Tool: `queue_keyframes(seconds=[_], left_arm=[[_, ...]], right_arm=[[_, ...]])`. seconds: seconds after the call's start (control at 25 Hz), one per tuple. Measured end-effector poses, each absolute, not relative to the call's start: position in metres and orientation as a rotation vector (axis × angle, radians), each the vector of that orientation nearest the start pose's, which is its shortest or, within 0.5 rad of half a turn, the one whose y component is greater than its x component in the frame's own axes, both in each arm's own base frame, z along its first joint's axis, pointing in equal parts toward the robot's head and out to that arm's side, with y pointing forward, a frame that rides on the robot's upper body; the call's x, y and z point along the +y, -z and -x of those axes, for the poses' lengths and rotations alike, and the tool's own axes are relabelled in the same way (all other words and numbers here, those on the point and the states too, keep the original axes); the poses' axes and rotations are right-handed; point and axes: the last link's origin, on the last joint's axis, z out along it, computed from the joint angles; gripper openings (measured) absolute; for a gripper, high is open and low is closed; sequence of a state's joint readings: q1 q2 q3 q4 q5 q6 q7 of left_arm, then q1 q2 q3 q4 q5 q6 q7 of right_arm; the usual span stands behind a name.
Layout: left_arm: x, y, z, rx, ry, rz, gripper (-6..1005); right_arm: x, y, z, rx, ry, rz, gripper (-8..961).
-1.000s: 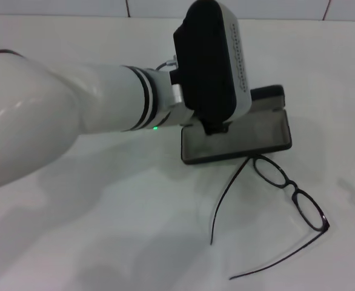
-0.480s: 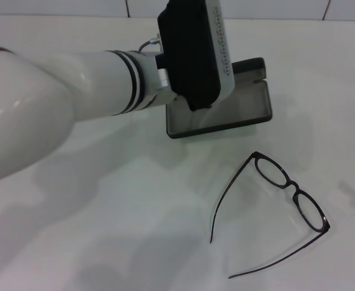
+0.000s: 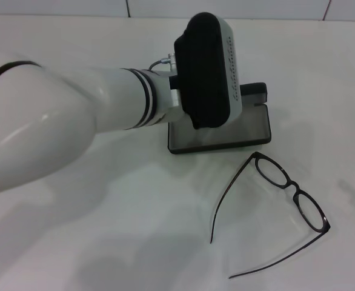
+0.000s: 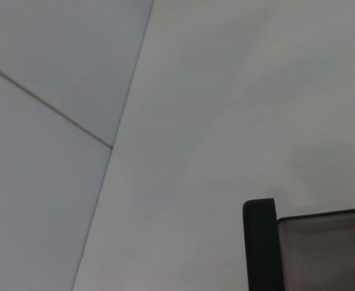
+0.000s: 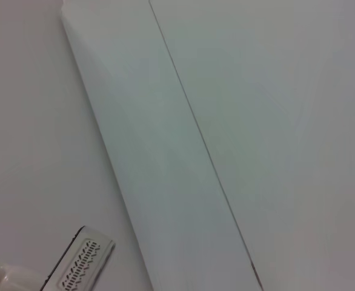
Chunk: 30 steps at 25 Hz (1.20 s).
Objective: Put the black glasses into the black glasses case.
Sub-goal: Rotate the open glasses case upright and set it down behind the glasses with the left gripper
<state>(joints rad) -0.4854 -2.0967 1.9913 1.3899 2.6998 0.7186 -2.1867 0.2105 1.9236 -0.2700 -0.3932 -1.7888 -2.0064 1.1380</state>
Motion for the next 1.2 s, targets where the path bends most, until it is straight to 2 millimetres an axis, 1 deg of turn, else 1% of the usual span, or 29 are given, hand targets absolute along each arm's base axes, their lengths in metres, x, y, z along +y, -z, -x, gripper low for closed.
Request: queue_keyframes(seconds=[0.4,1.0,1.04,1.12,1.2], left_arm=[[0.347,0.102,0.119,0.427,-0.306,2.514,241],[0.347,0.102,0.119,0.426,-0.31,2.515,266],[0.347,0.102,0.119,0.426,-0.31,2.515,285],[0.343,0.097,0.111,0.427,-0.274,2.516,322],[0.34,0.094,0.106,0.427,-0.259,2.52,360]], right_arm=[[0.209,-0.097,-0.342,0.604,-1.263,2.197,804],[0.211,-0.094,-0.342,0.621,-1.242,2.217,803],[0.211,-0.094,-0.343,0.624,-1.24,2.216,803],[0.212,-0.093,-0.343,0.634,-1.232,2.222,803],[0.215,-0.092,-0.342,0.647,-1.215,2.263,803]])
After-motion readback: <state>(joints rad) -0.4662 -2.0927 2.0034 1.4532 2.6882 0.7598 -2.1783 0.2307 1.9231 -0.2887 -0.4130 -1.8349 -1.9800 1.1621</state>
